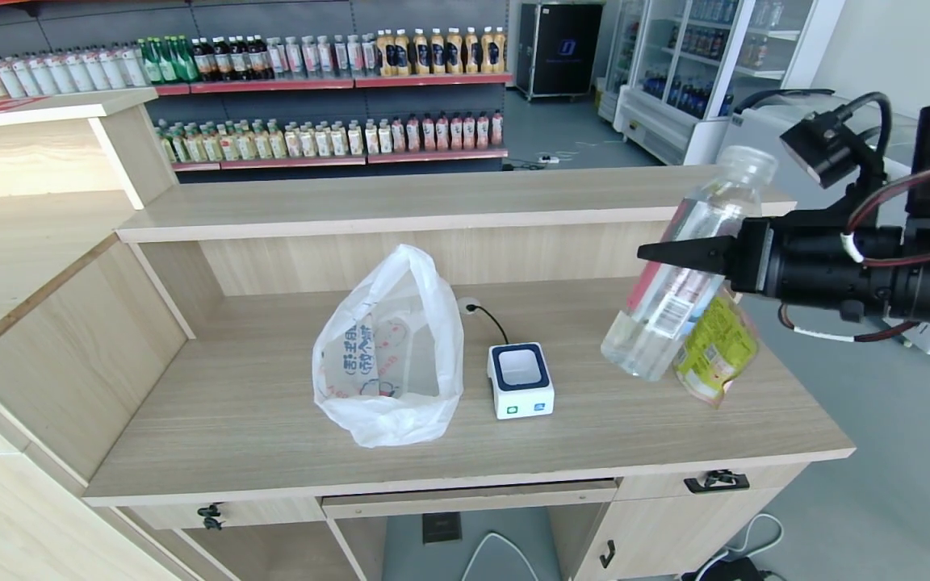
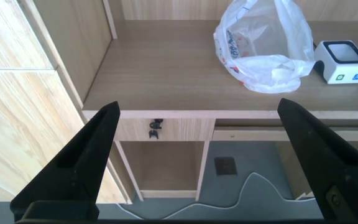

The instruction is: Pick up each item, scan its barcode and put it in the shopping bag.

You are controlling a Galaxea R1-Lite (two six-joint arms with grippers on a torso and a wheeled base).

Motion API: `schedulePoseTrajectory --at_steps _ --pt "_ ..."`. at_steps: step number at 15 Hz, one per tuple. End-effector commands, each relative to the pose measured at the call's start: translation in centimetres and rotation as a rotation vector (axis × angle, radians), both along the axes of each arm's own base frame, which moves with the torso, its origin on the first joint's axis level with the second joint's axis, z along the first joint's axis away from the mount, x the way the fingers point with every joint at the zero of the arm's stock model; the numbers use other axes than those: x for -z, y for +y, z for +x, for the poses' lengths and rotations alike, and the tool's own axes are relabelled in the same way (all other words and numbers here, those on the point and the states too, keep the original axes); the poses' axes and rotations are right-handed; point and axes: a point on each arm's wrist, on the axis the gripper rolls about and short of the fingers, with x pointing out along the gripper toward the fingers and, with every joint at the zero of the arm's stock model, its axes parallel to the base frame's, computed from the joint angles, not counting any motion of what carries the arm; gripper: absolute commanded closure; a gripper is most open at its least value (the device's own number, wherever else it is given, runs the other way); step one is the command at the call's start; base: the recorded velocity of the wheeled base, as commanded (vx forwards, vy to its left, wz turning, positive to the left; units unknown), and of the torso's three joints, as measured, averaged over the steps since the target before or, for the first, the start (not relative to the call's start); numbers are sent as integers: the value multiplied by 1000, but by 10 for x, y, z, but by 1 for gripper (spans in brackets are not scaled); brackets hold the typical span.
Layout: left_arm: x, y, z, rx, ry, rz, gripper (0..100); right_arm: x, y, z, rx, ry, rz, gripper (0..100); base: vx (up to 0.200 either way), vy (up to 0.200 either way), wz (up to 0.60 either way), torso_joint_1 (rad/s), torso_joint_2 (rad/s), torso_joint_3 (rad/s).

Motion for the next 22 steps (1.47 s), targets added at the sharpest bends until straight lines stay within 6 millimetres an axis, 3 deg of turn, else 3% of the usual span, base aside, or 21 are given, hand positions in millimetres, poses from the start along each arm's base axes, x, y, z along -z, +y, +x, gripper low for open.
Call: schedulePoseTrajectory --at_steps 1,4,9,15,22 --pt "0 0 0 -1 0 0 0 -37 -8 -65 -7 -69 20 100 0 0 0 0 0 0" --pt "0 0 0 -1 0 0 0 -51 -3 -91 -22 -57 46 100 0 0 0 0 0 0" --pt "0 0 0 -1 0 0 0 -81 4 -106 -61 -20 133 100 0 0 0 0 0 0" --pt "0 0 0 -1 0 0 0 -78 11 -123 -129 103 176 100 0 0 0 0 0 0" --pt "0 0 0 -1 0 0 0 -69 20 -134 -211 127 153 100 0 0 0 0 0 0"
